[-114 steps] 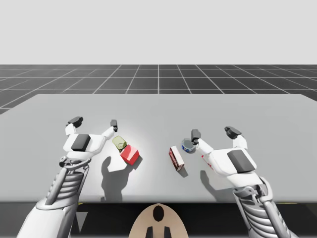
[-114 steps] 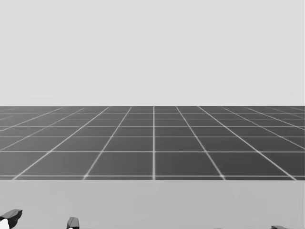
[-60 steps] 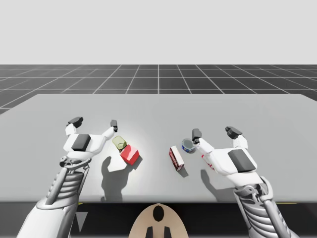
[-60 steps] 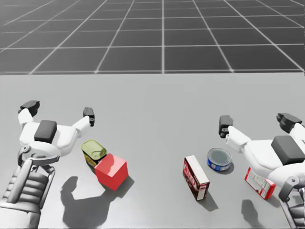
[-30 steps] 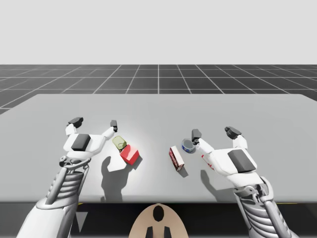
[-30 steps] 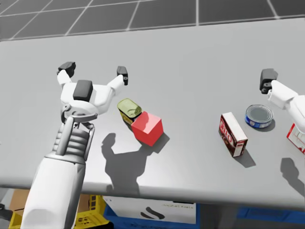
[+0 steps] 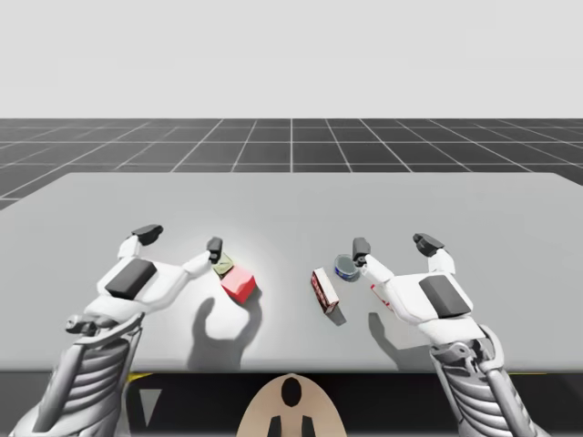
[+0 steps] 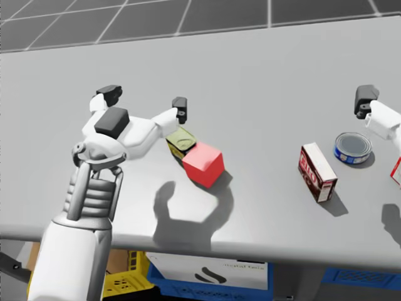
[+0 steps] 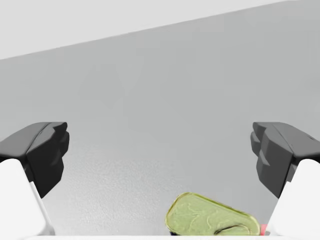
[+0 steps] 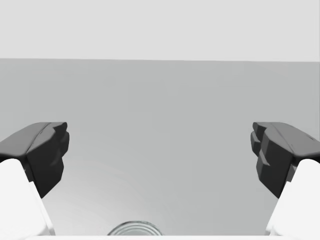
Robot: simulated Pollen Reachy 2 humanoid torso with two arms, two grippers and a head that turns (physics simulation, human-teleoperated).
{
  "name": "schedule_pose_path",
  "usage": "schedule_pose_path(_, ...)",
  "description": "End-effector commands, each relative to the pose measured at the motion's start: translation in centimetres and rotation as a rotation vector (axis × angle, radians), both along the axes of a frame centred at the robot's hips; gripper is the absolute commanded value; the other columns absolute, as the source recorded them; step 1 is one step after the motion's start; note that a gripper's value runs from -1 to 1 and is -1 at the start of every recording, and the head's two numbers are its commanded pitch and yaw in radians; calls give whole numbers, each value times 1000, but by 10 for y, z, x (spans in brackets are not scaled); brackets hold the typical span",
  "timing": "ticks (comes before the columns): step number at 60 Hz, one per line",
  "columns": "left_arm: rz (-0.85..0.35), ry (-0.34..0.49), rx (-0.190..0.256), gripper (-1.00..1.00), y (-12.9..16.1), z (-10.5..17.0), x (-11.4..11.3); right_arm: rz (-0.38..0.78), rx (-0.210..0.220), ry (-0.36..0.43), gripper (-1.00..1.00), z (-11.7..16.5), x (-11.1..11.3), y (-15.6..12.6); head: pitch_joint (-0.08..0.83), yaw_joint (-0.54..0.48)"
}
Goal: Find the red cube and pick it up.
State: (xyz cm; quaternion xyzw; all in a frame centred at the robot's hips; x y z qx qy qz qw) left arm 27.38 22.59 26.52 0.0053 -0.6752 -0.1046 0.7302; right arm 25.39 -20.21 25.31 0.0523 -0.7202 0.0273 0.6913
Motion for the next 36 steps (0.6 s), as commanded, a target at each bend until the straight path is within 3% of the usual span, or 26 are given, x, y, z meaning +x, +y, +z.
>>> schedule_pose_path(1,-154,129,-33,-1000,4,9,-35,-3,25,7,-1000,-1,-1,3,687,239)
schedule_pose_path(10,-288,264,-62,-1000,8,-2,-65,-6,24,8,-1000,-1,-1,3,689,250)
schedule_pose_path(16,-305,308,-50,-1000,7,-18,-72,-7,25,7,-1000,-1,0,3,687,250)
schedule_pose_path(17,-307,330,-64,-1000,6,-25,-72,-8,25,7,-1000,-1,0,3,686,251)
schedule_pose_path(28,-306,414,-89,-1000,-5,-69,-61,-9,25,6,-1000,-1,0,2,683,257)
schedule_pose_path(36,-300,425,-105,-1000,-16,-82,-43,-10,25,6,-1000,-1,0,2,682,257)
